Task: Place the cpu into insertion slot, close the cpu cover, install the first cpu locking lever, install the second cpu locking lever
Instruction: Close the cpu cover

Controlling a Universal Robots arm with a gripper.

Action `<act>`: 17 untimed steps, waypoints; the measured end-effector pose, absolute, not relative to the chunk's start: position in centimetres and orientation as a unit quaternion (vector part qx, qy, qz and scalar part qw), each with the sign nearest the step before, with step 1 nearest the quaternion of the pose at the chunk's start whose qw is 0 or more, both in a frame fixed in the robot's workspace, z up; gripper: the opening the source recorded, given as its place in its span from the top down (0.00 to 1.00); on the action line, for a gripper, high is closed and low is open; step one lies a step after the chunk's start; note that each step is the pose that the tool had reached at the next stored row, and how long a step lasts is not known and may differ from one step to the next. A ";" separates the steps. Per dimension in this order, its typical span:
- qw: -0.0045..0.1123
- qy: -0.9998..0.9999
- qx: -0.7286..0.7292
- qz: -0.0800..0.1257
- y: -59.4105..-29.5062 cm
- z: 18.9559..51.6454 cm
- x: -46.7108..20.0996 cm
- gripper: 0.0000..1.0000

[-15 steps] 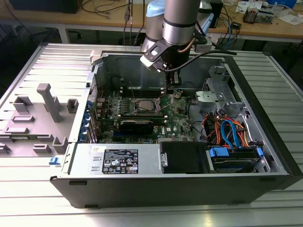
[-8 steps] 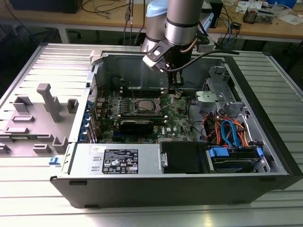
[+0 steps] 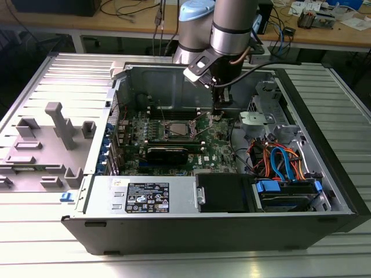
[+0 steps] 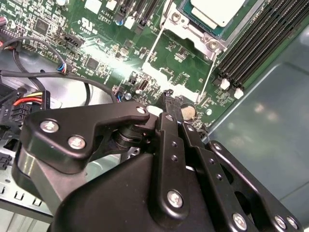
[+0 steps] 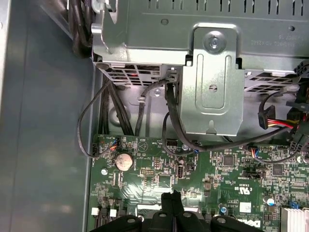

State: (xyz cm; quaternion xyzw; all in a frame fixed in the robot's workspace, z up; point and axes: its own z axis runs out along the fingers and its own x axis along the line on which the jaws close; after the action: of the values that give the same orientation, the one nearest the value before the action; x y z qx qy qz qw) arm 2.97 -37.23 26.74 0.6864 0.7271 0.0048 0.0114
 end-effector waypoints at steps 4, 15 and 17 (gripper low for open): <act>0.011 0.727 0.686 0.005 -37.2 26.7 3.2 0.89; 0.011 0.727 0.686 0.005 -37.2 26.7 4.0 0.89; 0.011 0.727 0.686 0.005 -37.2 26.7 4.0 0.89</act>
State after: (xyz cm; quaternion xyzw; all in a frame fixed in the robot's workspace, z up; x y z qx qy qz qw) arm 3.99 -37.23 26.75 0.6864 0.7271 0.0048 0.0114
